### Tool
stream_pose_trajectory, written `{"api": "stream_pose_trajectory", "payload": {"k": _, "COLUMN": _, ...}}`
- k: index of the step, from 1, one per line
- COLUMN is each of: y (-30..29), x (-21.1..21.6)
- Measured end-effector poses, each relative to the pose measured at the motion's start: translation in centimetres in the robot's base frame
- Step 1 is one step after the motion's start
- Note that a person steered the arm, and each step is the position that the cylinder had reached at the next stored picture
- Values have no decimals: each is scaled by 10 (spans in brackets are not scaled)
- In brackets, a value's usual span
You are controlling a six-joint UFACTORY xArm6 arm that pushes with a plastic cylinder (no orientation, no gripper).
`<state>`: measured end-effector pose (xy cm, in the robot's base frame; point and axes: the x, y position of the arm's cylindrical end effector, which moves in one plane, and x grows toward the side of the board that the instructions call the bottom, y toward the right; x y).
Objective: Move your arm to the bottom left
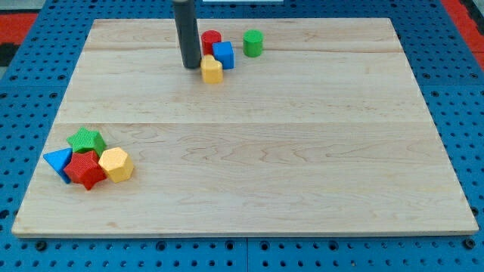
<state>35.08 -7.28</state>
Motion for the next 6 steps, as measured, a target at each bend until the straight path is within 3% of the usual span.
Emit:
{"api": "stream_pose_trajectory", "payload": {"k": 1, "y": 48, "x": 80}}
{"api": "stream_pose_trajectory", "payload": {"k": 3, "y": 39, "x": 215}}
{"api": "stream_pose_trajectory", "payload": {"k": 4, "y": -34, "x": 241}}
{"api": "stream_pose_trajectory", "payload": {"k": 5, "y": -127, "x": 241}}
{"api": "stream_pose_trajectory", "payload": {"k": 6, "y": -166, "x": 227}}
